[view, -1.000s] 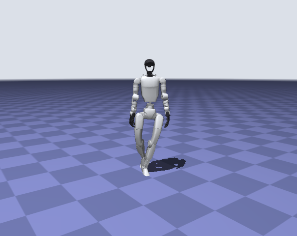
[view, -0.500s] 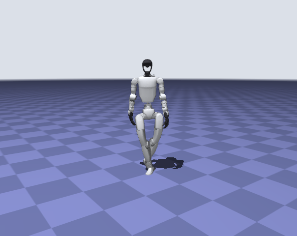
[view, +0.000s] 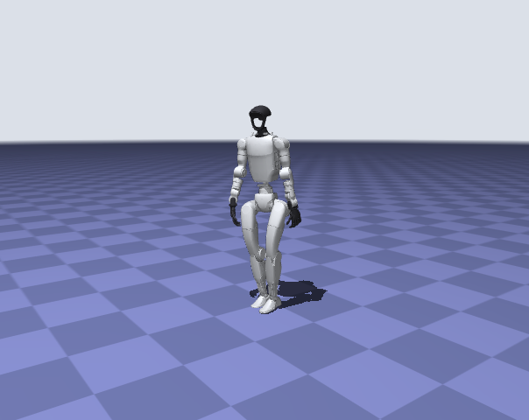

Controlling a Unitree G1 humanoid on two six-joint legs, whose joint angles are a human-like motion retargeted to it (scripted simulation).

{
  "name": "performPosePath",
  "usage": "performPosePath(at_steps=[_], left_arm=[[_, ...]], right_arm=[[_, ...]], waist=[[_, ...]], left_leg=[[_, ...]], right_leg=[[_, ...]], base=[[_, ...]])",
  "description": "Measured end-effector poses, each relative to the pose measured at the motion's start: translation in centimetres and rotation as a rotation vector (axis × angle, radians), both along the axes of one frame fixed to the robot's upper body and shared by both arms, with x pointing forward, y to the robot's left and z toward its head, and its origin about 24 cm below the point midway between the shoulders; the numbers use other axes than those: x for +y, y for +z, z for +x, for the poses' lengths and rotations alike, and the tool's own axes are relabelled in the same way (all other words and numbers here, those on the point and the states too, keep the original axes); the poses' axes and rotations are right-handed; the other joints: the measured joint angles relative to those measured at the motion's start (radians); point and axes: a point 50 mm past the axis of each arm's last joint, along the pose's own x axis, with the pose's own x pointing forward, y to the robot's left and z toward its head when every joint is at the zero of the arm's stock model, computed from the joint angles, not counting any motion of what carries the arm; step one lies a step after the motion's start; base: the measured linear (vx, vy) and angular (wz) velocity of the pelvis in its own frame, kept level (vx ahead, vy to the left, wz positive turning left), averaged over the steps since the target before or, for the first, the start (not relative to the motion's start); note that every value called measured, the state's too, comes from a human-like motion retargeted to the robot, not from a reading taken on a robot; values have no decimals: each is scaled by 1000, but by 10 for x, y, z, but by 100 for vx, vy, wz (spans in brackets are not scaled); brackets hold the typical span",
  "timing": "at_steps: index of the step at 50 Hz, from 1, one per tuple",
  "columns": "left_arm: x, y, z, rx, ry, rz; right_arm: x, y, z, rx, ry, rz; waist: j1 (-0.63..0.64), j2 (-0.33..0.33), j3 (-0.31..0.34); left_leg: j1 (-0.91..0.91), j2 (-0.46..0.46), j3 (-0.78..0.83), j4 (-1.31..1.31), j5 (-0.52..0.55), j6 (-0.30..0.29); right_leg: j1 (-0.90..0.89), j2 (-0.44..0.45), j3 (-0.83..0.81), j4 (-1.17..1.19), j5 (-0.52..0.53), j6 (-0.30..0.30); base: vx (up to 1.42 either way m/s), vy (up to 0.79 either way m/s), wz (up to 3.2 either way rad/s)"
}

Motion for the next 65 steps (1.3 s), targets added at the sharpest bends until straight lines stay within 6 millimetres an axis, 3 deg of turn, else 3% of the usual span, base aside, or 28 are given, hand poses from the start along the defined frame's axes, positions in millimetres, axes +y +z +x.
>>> performPosePath(at_steps=[3, 7, 10, 12, 15, 18, 23, 25, 28, 33, 37, 40, 43, 46, 50, 52, 53, 55, 57, 58, 60, 62, 65], left_arm=[[6, 1, 22, -80, -40, 46], [19, 6, 55, -179, -140, 90], [27, 12, 80, -248, -179, 128], [34, 17, 93, -292, -173, 154], [36, 21, 106, -348, -149, 193], [22, 20, 116, -417, -87, 179], [-4, 19, 125, -523, 69, 38], [-10, 17, 122, -507, 100, -24], [-15, 13, 111, -441, 70, -79], [-9, 6, 82, -362, -64, -23], [11, 4, 55, -309, -132, 108], [21, 4, 37, -257, -97, 177], [24, 3, 19, -193, 32, 169], [19, 1, 3, -129, 160, 124], [14, 1, -17, -52, 241, 75], [10, 1, -26, -25, 234, 61], [6, 0, -29, -15, 221, 53], [2, 0, -34, 2, 195, 51], [1, 0, -37, 16, 173, 45], [0, 0, -37, 21, 164, 37], [-4, 0, -38, 32, 150, 14], [-6, -1, -35, 34, 140, -6], [-6, -1, -25, 6, 137, -6]], right_arm=[[-1, -6, -22, 79, -30, -45], [-5, -13, -61, 198, -144, -58], [-9, -15, -85, 267, -242, -54], [-11, -15, -98, 312, -279, -71], [-16, -14, -120, 387, -319, -95], [-18, -12, -141, 471, -341, -86], [-19, -8, -160, 557, -353, -63], [-17, -8, -164, 577, -353, -59], [-14, -7, -168, 592, -358, -42], [-11, -8, -161, 574, -361, -20], [-7, -12, -141, 502, -324, -11], [-1, -14, -120, 423, -307, -24], [3, -15, -95, 338, -234, -40], [1, -13, -68, 248, -102, -80], [3, -9, -36, 148, 62, -102], [8, -7, -25, 116, 101, -84], [9, -7, -21, 100, 107, -75], [13, -5, -14, 68, 115, -53], [17, -5, -11, 46, 118, -36], [18, -5, -11, 42, 120, -32], [17, -6, -17, 57, 127, -33], [14, -9, -27, 97, 128, -44], [7, -12, -50, 190, 108, -83]], waist=[[-41, 2, 9], [-61, 7, 7], [-60, 2, 3], [-72, 0, 0], [-89, 17, -7], [-76, 25, -14], [-61, 6, -17], [-53, 1, -16], [-56, 7, -25], [-57, 3, -12], [-20, -53, 18], [43, -93, 57], [81, -50, 65], [98, -19, 47], [120, -10, 25], [119, -15, 6], [105, -22, -9], [84, -22, -21], [78, -8, -20], [77, -2, -18], [81, 1, -19], [74, -11, -32], [75, -10, -42]], left_leg=[[30, 10, -6, -28, 11, -21], [61, 39, 94, -75, 12, 6], [71, 54, 154, -90, 3, 18], [70, 77, 198, -86, -12, 22], [97, 99, 275, -111, -28, 47], [129, 121, 363, -134, -47, 55], [199, 132, 506, -149, -108, 61], [243, 127, 563, -167, -133, 61], [310, 115, 639, -208, -156, 61], [427, 127, 771, -174, -190, 61], [490, 204, 840, 70, -141, 61], [427, 335, 743, 438, -102, 61], [219, 451, 543, 780, -101, 61], [10, 410, 379, 889, -99, 61], [-101, 413, 399, 776, -136, 61], [-139, 319, 416, 595, -102, 61], [-153, 225, 403, 462, -57, 61], [-151, 103, 289, 233, 14, -36], [-127, 62, 174, 85, 46, -149], [-113, 59, 158, 35, 64, -176], [-95, 59, 204, -11, 163, -120], [-83, 73, 281, 23, 88, -55], [-64, 66, 247, 32, 66, -44]], right_leg=[[-17, -1, 39, 27, 14, 33], [-81, -15, 66, 111, 16, 119], [-156, -33, 48, 201, 4, 256], [-196, -43, -90, 232, 3, 329], [-219, -121, -394, 298, -55, 327], [-231, -134, -576, 316, -107, 260], [-223, -114, -662, 248, -136, 139], [-191, -101, -685, 197, -114, 57], [-156, -71, -663, 161, -104, 5], [-112, -26, -473, 164, -134, -25], [-4, 2, -316, 134, -173, -56], [81, 18, -235, 95, -203, -99], [96, 97, -182, 48, -171, -140], [71, 127, -158, 30, -128, -147], [62, 118, -123, 24, -105, -123], [50, 72, -115, 16, -88, -82], [39, 27, -127, 10, -79, -52], [38, 5, -136, 11, -85, -29], [61, 24, -129, 8, -96, -22], [76, 32, -130, 6, -99, -15], [108, 32, -129, 6, -104, 6], [121, 9, -149, 25, -107, 38], [118, 2, -164, 90, -81, 93]], base=[[10, 11, -133], [11, 5, -139], [2, 1, -188], [-1, -12, -205], [10, 8, -175], [18, 0, -191], [22, -14, -193], [26, -14, -175], [35, -15, -135], [42, -16, -129], [56, -38, -172], [67, -73, -168], [10, -38, -108], [-13, 14, -64], [9, 35, -66], [2, 70, -29], [8, 71, 8], [25, 38, -14], [40, 10, -63], [41, 9, -78], [40, 8, -84], [38, 6, -76], [41, 8, -83]])
